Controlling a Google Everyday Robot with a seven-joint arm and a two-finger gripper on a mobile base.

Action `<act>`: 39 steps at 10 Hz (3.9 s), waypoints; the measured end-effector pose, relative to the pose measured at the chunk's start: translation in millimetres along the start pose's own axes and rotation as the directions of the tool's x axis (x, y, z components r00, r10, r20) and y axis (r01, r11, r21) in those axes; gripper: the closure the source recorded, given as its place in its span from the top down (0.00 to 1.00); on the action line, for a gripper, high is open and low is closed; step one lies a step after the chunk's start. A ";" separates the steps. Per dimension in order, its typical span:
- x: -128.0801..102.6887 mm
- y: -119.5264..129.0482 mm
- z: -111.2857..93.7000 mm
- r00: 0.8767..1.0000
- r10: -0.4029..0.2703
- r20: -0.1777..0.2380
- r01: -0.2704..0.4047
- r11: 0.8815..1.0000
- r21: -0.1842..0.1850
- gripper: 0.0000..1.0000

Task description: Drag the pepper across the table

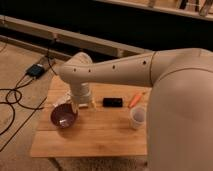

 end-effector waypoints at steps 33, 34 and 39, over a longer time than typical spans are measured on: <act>-129.0 -225.4 -16.8 0.884 0.433 0.177 -0.440 0.898 -0.002 0.65; -140.7 -248.9 -14.4 0.864 0.468 0.185 -0.474 0.880 -0.014 0.65; -168.9 -318.3 11.4 0.774 0.600 0.205 -0.598 0.798 -0.074 0.65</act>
